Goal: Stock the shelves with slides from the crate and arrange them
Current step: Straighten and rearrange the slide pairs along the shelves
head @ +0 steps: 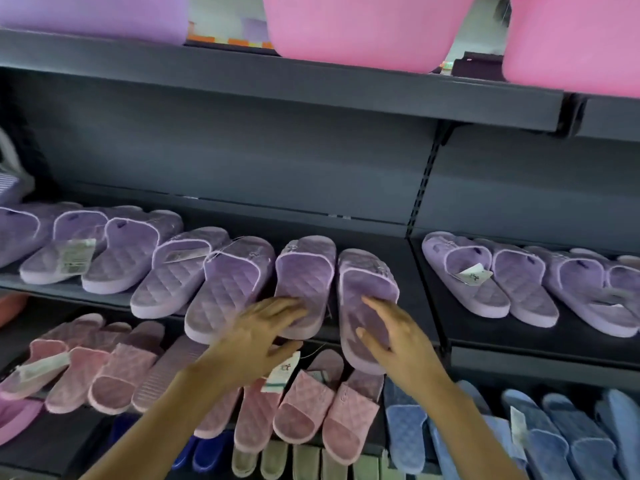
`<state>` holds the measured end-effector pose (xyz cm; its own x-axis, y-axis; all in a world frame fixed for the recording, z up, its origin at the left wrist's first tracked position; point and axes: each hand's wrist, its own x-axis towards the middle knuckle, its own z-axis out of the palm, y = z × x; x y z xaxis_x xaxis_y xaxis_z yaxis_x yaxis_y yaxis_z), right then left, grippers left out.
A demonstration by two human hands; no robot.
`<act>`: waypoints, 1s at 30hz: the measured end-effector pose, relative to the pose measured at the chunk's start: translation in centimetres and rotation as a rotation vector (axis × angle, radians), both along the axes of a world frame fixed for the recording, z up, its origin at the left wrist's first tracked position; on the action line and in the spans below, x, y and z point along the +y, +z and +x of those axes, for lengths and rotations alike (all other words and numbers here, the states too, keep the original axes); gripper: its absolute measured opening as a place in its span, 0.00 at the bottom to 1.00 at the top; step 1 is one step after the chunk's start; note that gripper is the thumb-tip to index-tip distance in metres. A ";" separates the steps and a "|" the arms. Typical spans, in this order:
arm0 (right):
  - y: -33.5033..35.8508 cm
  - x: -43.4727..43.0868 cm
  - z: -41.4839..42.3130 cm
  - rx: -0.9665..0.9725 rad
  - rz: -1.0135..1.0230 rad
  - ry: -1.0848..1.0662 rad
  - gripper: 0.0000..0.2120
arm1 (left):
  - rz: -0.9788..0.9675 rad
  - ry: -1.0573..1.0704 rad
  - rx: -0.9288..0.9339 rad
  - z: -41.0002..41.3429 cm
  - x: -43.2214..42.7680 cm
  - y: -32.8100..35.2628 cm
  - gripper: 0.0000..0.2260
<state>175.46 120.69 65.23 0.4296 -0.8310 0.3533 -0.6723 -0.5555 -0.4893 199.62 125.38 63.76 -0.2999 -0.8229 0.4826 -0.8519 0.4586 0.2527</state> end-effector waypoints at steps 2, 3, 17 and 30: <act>-0.4 0.6 0.5 0.002 0.015 -0.004 0.29 | -0.026 -0.013 0.041 0.0 0.9 -0.6 0.17; -0.5 0.9 0.7 -0.001 0.021 -0.001 0.29 | -0.047 -0.026 0.066 0.0 1.4 -0.9 0.16; -1.3 1.4 1.3 -0.001 0.033 -0.026 0.31 | 0.507 0.268 0.496 -0.7 2.0 -8.0 0.37; -1.3 1.5 0.6 0.019 0.031 0.014 0.30 | 0.631 0.229 0.775 -2.7 0.5 -7.2 0.21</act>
